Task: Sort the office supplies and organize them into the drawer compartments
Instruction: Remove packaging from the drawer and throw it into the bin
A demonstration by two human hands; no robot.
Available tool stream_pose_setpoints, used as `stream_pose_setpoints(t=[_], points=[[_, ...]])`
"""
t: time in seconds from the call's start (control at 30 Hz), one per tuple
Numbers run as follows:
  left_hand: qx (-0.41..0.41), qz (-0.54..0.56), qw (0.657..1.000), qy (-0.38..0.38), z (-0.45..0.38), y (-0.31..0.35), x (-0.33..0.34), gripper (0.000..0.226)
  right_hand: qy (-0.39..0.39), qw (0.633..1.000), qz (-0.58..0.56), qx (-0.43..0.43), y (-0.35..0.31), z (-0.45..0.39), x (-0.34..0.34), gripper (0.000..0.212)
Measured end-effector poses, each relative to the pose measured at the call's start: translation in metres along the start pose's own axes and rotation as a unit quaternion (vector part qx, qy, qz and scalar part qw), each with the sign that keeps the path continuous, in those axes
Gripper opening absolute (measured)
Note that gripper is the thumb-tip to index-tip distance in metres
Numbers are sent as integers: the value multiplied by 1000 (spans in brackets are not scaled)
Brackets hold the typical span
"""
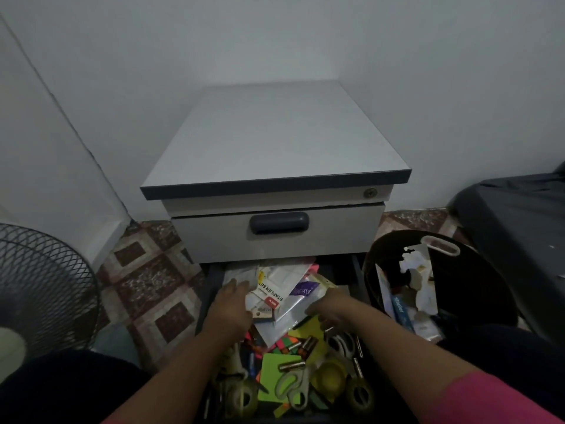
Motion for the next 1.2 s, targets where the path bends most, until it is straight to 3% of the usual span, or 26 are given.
stream_pose_setpoints(t=[0.17, 0.33, 0.5, 0.8, 0.97, 1.2], points=[[6, -52, 997, -54, -24, -1, 6, 80, -5, 992, -120, 49, 8, -19, 21, 31], [-9, -36, 995, -94, -43, 3, 15, 87, -28, 985, -157, 69, 17, -26, 31, 26], [-10, -87, 989, -120, -49, 4, 24, 91, -35, 979, -190, 68, 22, -33, 29, 29], [93, -190, 968, -132, -32, 6, 30, 85, -21, 958, -271, 96, 29, -31, 23, 3], [99, -166, 967, -164, -4, 16, 29, 84, -5, 946, -301, 121, 42, -25, 15, 23], [134, -167, 958, -190, 26, 30, 41, 89, 30, 944, -310, 112, 48, 1, 9, 6]])
Point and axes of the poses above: each hand's wrist, its own z-axis away from the middle knuckle, its own x-axis out of the palm, y = z × x, the point moved 2 cm from there along -z, towards the middle knuckle, and after that the axes turned 2 degrees about -y, right-handed, at the moved point
